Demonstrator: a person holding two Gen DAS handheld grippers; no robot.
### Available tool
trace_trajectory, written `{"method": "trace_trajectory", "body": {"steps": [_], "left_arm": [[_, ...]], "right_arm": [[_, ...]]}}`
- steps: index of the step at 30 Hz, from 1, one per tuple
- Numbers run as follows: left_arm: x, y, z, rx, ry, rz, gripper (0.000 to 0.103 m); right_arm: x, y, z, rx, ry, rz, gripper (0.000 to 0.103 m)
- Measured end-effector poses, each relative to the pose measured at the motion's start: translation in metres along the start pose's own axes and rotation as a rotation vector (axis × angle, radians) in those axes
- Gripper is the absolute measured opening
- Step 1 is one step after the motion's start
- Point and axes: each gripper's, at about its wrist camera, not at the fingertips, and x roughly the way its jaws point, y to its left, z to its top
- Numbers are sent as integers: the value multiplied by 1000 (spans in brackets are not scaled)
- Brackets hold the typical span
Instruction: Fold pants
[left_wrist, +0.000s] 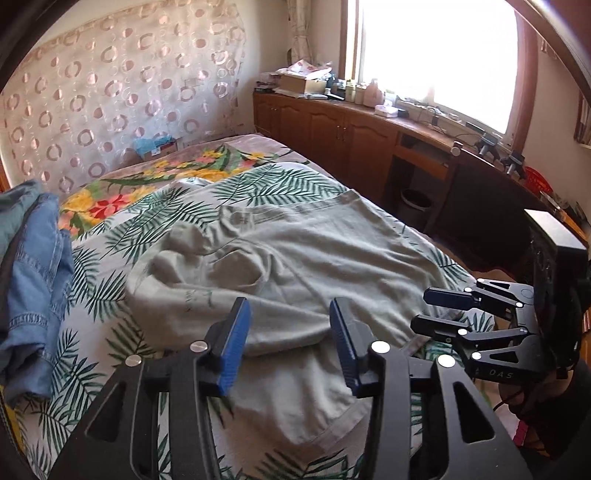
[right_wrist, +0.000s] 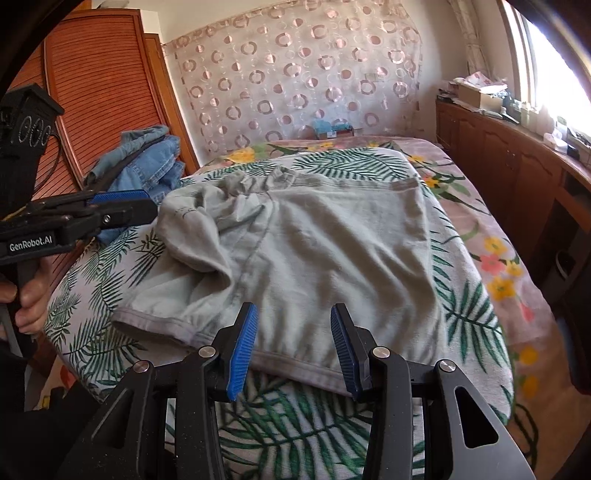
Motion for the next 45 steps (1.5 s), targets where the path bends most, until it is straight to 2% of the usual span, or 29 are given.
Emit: {"method": "trace_trajectory", "body": {"steps": [1, 3, 5, 14, 24, 25, 27, 30, 36, 45], "left_arm": [[0, 2, -2, -5, 4, 6, 54], [1, 9, -10, -17, 14, 21, 70], [0, 16, -19, -31, 11, 26, 78], [-2, 37, -56, -74, 34, 71, 78], [-3, 41, -69, -93, 38, 83, 78], [-3, 40, -70, -92, 37, 82, 78], [-3, 40, -70, -92, 36, 81, 78], [-4, 38, -70, -88, 33, 82, 78], [-4, 31, -67, -70, 27, 72, 78], [1, 16, -55, -33, 22, 55, 78]], "right_arm": [[2, 3, 0, -4, 1, 8, 43], [7, 11, 1, -18, 6, 23, 43], [11, 18, 0, -30, 8, 41, 43], [22, 33, 3, -40, 24, 84, 43], [35, 39, 2, -34, 97, 109, 43], [36, 40, 3, -37, 98, 107, 41], [38, 42, 3, -43, 102, 118, 19], [36, 42, 4, -59, 86, 129, 8], [23, 32, 9, -67, 45, 118, 6], [-16, -9, 7, -14, -8, 23, 6]]}}
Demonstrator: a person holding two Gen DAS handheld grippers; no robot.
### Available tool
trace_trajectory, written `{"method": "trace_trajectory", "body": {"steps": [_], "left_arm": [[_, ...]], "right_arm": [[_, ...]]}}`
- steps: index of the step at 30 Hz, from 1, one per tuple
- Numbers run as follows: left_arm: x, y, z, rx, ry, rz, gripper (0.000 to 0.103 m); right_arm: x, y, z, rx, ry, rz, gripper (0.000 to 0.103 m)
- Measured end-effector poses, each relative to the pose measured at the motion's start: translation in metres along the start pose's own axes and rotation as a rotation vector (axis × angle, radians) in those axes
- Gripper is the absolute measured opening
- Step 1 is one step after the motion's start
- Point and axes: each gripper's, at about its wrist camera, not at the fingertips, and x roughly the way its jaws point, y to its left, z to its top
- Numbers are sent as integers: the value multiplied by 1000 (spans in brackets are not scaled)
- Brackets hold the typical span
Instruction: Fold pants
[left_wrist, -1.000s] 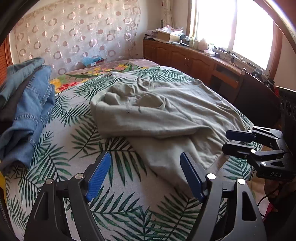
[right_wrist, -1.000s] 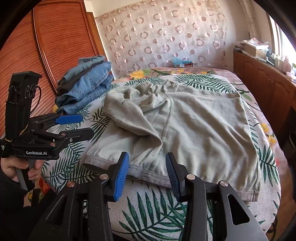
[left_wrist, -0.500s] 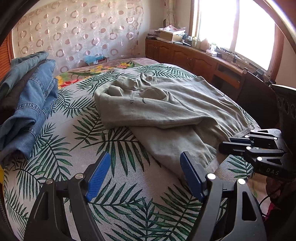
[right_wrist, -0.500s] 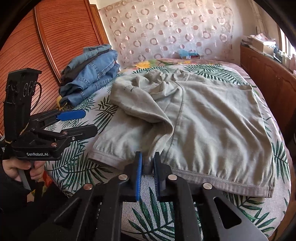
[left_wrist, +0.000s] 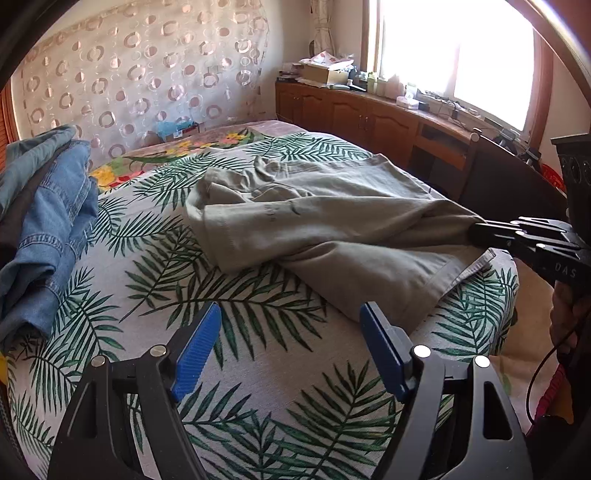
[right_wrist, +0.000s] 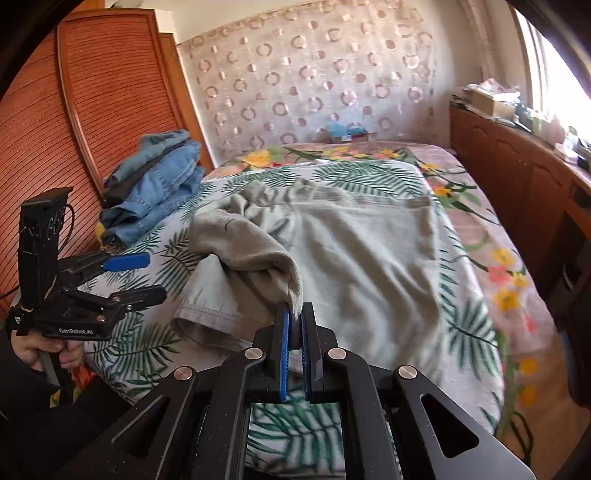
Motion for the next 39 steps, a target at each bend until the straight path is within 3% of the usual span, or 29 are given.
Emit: {"method": "trace_trajectory", "body": {"steps": [10, 29, 34, 36, 39], "left_arm": [[9, -17, 11, 40, -5, -9, 78], [15, -11, 11, 8, -5, 10, 78], [14, -5, 13, -3, -13, 23, 78], [13, -3, 13, -9, -18, 26, 78], [12, 3, 14, -22, -26, 34, 78]], "right_arm": [[-21, -28, -20, 60, 22, -106, 6], [-13, -43, -20, 103, 46, -153, 6], [-20, -43, -13, 102, 9, -170, 17], [-24, -43, -8, 105, -17, -165, 29], [-22, -38, 0, 97, -35, -134, 33]]}}
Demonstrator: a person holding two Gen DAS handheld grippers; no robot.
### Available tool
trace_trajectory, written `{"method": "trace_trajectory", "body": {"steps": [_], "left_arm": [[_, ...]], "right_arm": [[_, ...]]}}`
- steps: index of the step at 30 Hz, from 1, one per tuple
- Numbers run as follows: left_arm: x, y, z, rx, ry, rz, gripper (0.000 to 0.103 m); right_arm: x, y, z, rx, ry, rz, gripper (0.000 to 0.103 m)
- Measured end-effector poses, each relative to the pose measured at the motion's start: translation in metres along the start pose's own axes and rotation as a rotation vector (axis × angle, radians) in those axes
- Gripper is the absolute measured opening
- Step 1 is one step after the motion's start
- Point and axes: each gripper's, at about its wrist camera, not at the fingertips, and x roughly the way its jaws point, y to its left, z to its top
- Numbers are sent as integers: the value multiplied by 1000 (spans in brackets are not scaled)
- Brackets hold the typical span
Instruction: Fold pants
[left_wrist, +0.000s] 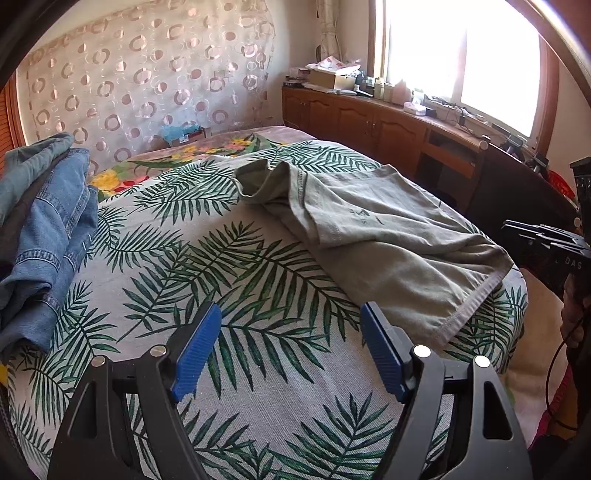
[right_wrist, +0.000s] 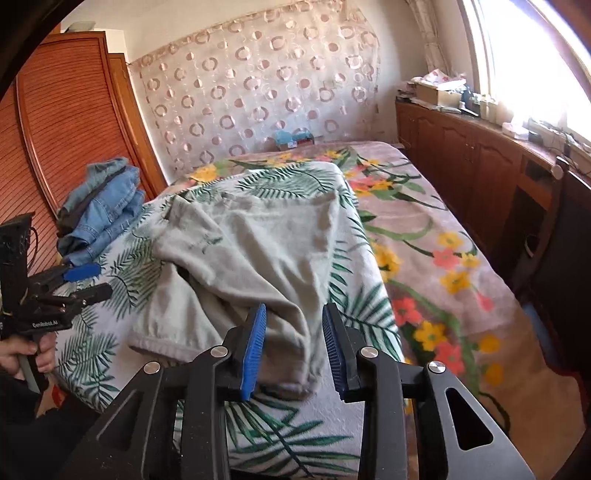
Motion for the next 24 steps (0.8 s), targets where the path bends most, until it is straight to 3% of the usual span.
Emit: {"method": "trace_trajectory", "body": {"steps": [12, 24], "left_arm": [[15, 6, 18, 6, -7, 6, 78], [23, 22, 11, -18, 22, 23, 78]], "right_arm": [[67, 54, 40, -134, 17, 191, 33], [124, 83, 63, -284, 130, 257, 33]]}}
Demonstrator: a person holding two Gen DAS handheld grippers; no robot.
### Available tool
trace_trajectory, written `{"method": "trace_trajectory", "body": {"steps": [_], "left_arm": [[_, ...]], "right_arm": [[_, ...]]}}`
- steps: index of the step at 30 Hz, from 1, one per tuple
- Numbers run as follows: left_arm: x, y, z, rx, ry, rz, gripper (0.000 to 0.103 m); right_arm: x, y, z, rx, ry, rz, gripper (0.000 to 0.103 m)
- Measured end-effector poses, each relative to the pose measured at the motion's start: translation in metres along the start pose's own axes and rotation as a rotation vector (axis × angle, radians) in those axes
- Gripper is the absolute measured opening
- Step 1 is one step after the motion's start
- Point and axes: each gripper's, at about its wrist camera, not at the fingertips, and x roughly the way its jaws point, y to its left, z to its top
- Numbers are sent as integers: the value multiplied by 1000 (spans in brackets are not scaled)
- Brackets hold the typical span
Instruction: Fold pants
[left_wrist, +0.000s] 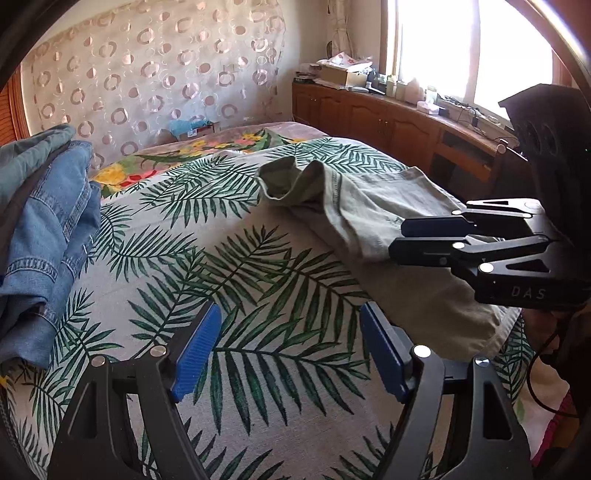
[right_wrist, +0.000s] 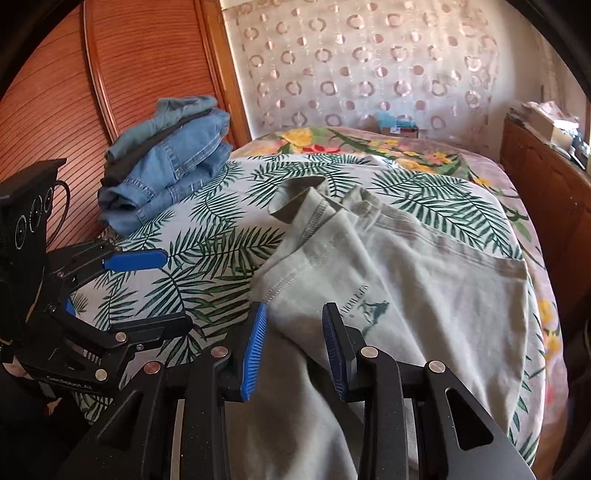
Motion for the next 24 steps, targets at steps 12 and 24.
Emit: {"method": "trace_trajectory", "body": {"steps": [12, 24], "left_arm": [[-6, 6, -2, -7, -4, 7, 78], [-9, 2, -2, -7, -13, -7, 78]], "right_arm": [[6, 5, 22, -113, 41, -59, 5], [-33, -67, 51, -9, -47, -237, 5]]}}
